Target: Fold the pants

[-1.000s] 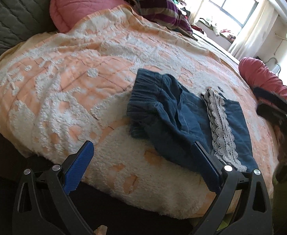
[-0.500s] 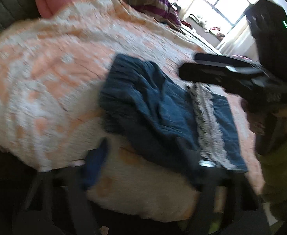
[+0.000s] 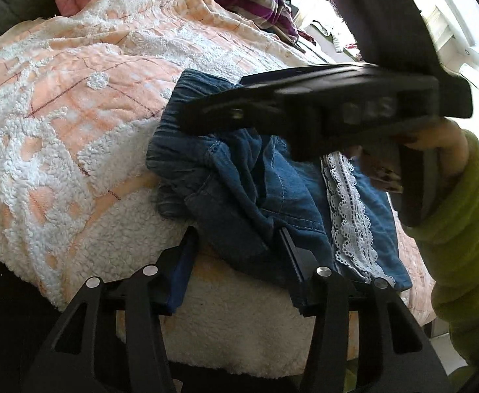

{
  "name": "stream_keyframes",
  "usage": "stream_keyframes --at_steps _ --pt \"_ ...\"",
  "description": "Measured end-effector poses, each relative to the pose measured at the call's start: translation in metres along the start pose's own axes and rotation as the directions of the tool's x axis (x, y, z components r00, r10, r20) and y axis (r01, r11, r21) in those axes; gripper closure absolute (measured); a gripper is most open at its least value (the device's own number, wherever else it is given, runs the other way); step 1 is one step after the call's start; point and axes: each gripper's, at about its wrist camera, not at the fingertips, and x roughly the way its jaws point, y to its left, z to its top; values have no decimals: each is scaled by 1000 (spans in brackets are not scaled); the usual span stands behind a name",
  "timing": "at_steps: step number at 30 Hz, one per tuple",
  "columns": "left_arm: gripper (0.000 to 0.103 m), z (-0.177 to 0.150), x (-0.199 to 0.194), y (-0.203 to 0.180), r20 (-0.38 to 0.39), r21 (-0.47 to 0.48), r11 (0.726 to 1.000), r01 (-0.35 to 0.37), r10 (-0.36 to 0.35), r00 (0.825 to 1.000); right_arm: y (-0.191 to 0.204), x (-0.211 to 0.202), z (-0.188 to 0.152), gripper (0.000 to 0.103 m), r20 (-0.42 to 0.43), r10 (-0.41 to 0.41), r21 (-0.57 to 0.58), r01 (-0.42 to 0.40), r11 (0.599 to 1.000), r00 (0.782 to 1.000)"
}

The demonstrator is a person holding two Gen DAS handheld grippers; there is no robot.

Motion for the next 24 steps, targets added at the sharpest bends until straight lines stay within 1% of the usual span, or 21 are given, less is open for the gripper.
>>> stream_keyframes --at_steps 4,6,7,8,9,10,11,12,13,15,16,17,18,21,24 --pt "54 4 2 1 -2 -8 1000 8 -8 1000 -5 15 3 11 -20 66 24 -65 998 998" --pt "49 4 1 3 -1 -19 1000 23 -23 1000 -4 22 1 21 -25 100 28 -99 995 995" --pt "49 4 1 4 1 -27 999 32 -32 999 -4 23 0 39 -23 118 29 -117 993 993" --pt "49 4 0 6 1 -34 999 38 -38 999 -4 22 -1 46 -10 103 30 -103 994 995" --pt "49 5 -1 9 2 -42 998 47 -47 999 -5 16 -3 49 11 102 38 -102 994 995" --pt "48 5 -2 10 3 -48 997 53 -53 999 -6 9 -5 57 34 104 45 -105 993 994" --pt "41 5 -4 13 8 -57 996 64 -63 998 -8 0 -6 64 64 109 48 -112 993 992" --pt "31 6 -7 16 20 -65 995 82 -80 997 -11 -14 -11 67 106 121 52 -127 991 987" --pt "26 6 -10 16 31 -64 995 81 -79 996 -14 -27 -16 71 143 135 60 -145 988 980" --pt "18 8 -16 14 55 -46 997 65 -62 997 -20 -48 -26 71 198 153 70 -169 983 968" --pt "16 9 -18 12 69 -36 998 55 -52 996 -23 -60 -32 71 226 156 72 -177 982 961" --pt "12 10 -19 11 77 -32 998 55 -52 996 -26 -68 -37 71 246 156 76 -180 981 957" --pt "11 11 -19 9 78 -29 998 63 -61 995 -30 -80 -44 71 275 157 85 -187 979 948" --pt "10 17 -12 3 74 -41 993 111 -107 991 -37 -106 -61 71 332 150 83 -187 979 931" --pt "10 23 1 -17 50 -49 979 196 -194 980 -45 -123 -76 71 370 142 97 -191 977 918"
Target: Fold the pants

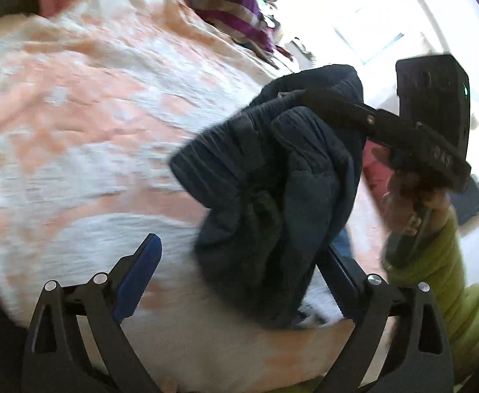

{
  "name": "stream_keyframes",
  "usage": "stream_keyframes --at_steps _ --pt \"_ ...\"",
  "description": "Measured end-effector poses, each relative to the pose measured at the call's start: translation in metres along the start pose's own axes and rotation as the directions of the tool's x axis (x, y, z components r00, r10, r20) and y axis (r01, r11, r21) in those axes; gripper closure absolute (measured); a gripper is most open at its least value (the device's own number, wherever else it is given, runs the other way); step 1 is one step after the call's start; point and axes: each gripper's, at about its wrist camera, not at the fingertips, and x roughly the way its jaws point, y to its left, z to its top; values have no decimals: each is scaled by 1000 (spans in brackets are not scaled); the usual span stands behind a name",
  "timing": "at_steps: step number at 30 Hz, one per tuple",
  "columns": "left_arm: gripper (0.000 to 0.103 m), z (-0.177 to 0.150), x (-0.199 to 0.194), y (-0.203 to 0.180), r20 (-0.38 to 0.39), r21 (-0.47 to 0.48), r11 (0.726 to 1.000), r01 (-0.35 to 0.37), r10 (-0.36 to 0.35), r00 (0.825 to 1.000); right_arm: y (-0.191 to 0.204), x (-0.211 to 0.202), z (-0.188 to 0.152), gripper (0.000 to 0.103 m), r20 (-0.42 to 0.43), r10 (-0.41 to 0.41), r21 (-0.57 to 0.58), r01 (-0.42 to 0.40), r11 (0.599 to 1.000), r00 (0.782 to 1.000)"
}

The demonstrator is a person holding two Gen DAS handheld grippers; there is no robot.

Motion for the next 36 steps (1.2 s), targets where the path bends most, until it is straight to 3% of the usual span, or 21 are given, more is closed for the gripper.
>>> stream_keyframes --at_steps 1,3,4,6,9,10,12,16,20,23,28,31,34,36 --pt "12 3 6 -8 -15 4 999 38 -38 999 -1 -6 -2 71 10 -4 4 4 1000 1000" --pt "38 6 12 -22 -22 20 998 59 -58 998 -3 -17 -8 71 26 -14 12 14 1000 1000" --pt "40 8 15 -33 -25 43 997 65 -64 998 -5 -24 -11 71 37 -25 16 24 1000 999" --pt "40 9 17 -52 -28 80 994 78 -76 997 -9 -38 -18 71 62 -35 32 33 999 997" --pt "39 -1 26 -86 -46 171 980 106 -100 994 -21 -69 -34 58 133 -68 99 55 994 989" --pt "36 -9 30 -98 -65 216 969 118 -106 992 -27 -80 -43 54 152 -117 135 97 986 981" --pt "24 -25 39 -110 -103 267 956 123 -98 990 -36 -95 -62 53 147 -204 176 178 968 968" --pt "23 -48 59 -118 -183 327 938 114 -55 981 -46 -103 -100 50 107 -274 245 242 939 956" --pt "23 -61 67 -130 -158 452 892 22 56 986 -48 -88 -123 46 32 -291 252 274 928 956" --pt "23 -64 68 -130 -163 465 885 17 67 984 -58 -65 -142 46 -115 -391 250 407 878 913" --pt "23 -68 51 -126 -163 462 886 40 40 986 -58 -73 -153 46 -83 -358 291 366 884 930" --pt "25 -59 30 -125 -81 434 901 8 30 996 -49 -92 -145 46 -22 -361 272 353 895 932" --pt "40 -46 12 -114 -4 396 917 -45 50 999 -42 -105 -126 46 25 -374 236 358 903 927" --pt "57 -39 12 -109 10 376 924 -71 73 997 -41 -100 -108 46 26 -367 199 355 913 930"
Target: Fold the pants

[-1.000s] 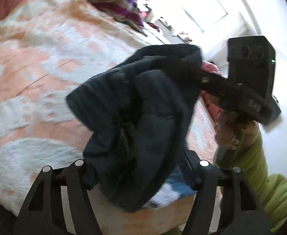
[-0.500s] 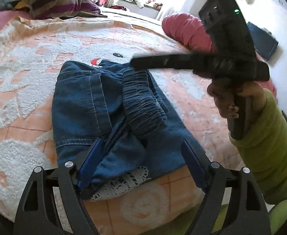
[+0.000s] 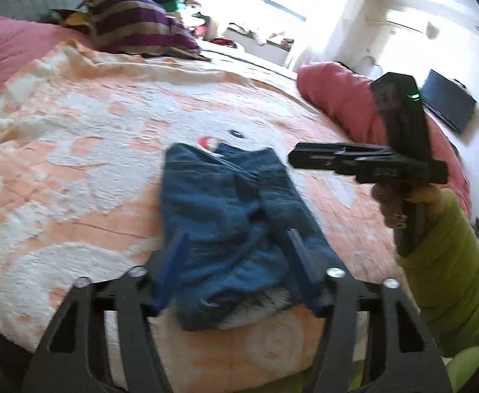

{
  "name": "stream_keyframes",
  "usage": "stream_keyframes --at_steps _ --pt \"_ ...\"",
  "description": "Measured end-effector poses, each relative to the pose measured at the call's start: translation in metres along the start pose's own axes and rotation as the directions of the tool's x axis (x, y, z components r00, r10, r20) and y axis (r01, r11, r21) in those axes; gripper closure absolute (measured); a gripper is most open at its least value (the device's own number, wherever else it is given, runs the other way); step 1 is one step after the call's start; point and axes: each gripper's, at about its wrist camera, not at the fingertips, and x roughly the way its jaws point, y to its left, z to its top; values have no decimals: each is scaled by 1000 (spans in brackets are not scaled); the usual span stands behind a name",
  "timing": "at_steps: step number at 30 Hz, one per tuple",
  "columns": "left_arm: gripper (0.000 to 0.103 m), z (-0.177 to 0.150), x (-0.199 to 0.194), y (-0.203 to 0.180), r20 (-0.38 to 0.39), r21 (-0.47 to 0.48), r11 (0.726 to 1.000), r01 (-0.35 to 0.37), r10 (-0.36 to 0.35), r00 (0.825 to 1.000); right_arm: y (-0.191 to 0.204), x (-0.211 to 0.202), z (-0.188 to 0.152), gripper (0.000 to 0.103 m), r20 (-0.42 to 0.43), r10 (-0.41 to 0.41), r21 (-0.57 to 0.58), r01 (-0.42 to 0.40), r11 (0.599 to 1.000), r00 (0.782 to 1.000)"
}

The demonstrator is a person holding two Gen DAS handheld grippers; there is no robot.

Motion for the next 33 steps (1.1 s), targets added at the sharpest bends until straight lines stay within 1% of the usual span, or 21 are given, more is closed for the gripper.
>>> stream_keyframes --at_steps 1,2,3,5,7,10,12,13,14,17,19,20,22,23,24,26,28,30,31,32,33 --pt "64 1 4 2 -6 -2 1000 -9 9 1000 4 4 6 47 -9 0 -26 0 1000 1000" --pt "77 0 9 2 -17 1 1000 -16 16 1000 7 10 12 53 -21 -1 -52 -1 999 1000" --pt "86 -2 14 1 -33 5 1000 -21 22 999 10 20 19 56 -43 0 -72 -3 997 999" --pt "92 -10 25 -3 -78 27 999 -18 20 997 12 37 28 63 -88 0 -84 -8 996 996" --pt "93 -15 35 -10 -114 68 997 -24 32 993 13 55 32 67 -146 -15 -113 -2 994 989" --pt "94 -22 35 -20 -127 128 991 -32 49 991 16 78 28 69 -236 -36 -151 0 989 971" --pt "94 -23 34 -18 -129 120 993 -18 33 991 19 88 21 81 -285 -47 -177 -4 984 957" --pt "94 -24 33 -16 -131 111 994 -10 25 991 23 90 18 98 -292 -36 -186 -19 982 956" --pt "94 -23 33 -15 -132 104 995 -4 18 991 28 88 17 99 -286 -37 -196 -21 980 958" --pt "94 -24 31 -13 -133 90 996 11 1 991 41 75 27 100 -206 -117 -251 64 966 971" --pt "94 -23 32 -11 -132 85 996 15 -4 991 45 76 34 100 -181 -167 -279 112 954 969" --pt "94 -24 32 -12 -132 85 996 17 -5 991 45 81 36 100 -185 -184 -291 125 949 965" --pt "94 -25 31 -13 -133 84 996 24 -12 991 44 96 34 100 -205 -246 -331 170 928 947" --pt "94 -25 31 -13 -134 83 996 27 -15 991 43 104 30 100 -218 -265 -346 180 921 939" --pt "94 -26 31 -13 -135 84 996 29 -17 991 41 111 26 100 -231 -270 -345 181 921 935" --pt "94 -26 31 -13 -137 86 996 28 -16 990 39 114 24 100 -228 -263 -323 182 929 938" --pt "94 -27 32 -12 -139 84 996 30 -18 990 35 106 26 99 -208 -237 -270 177 946 949" --pt "92 -27 31 -12 -141 83 996 31 -19 990 33 92 28 97 -166 -210 -227 170 959 964" --pt "92 -27 31 -12 -141 82 996 32 -20 990 32 84 28 95 -149 -200 -207 167 964 968" --pt "92 -28 29 -12 -139 81 996 32 -21 990 31 75 29 90 -131 -197 -188 170 967 972" --pt "92 -28 29 -11 -138 78 996 32 -21 990 30 66 28 88 -112 -193 -173 172 970 975"
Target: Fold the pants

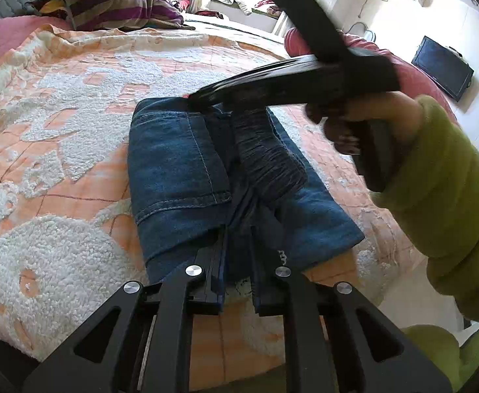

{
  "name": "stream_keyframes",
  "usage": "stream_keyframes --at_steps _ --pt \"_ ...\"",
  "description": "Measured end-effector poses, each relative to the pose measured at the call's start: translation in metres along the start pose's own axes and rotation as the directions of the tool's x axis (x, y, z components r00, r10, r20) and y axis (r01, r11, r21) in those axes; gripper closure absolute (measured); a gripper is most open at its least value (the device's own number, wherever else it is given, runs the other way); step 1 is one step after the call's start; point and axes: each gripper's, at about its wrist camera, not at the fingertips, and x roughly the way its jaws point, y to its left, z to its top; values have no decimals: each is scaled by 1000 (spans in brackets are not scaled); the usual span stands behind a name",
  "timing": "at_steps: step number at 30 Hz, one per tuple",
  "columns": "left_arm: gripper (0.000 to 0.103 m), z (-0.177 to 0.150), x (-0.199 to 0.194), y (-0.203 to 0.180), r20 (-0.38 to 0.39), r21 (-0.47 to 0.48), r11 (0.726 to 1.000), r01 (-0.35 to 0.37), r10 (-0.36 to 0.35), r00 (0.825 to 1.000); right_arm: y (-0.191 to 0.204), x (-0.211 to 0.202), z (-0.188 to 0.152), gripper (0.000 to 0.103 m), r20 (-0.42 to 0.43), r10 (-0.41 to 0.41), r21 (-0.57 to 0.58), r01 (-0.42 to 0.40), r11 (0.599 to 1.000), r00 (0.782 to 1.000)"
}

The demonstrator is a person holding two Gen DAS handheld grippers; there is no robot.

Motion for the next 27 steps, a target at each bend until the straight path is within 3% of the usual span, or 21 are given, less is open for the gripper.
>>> stream_keyframes --at_steps 6,8,11,20,22,24,27 --pt "87 0 -4 -5 5 5 1000 -9 9 1000 -5 -48 -13 63 104 -5 49 0 999 995" --pt "84 -1 -7 -8 9 8 1000 -10 10 1000 -6 -60 -17 47 131 -11 69 2 998 991" --pt "80 -1 -12 -11 15 12 1000 -12 12 1000 -3 -81 -29 40 178 -15 83 0 997 984" --pt "72 -3 -29 -19 44 18 1000 -12 12 999 1 -121 -66 25 245 -58 115 30 993 968" --pt "67 0 -30 -20 51 19 1000 -16 15 999 0 -127 -74 24 247 -66 128 35 991 967" --pt "55 0 -34 -20 57 20 1000 -20 19 998 -1 -132 -81 23 247 -77 138 43 989 966" --pt "54 1 -39 -21 72 15 1000 -24 23 997 -2 -138 -90 23 242 -85 142 51 989 966"
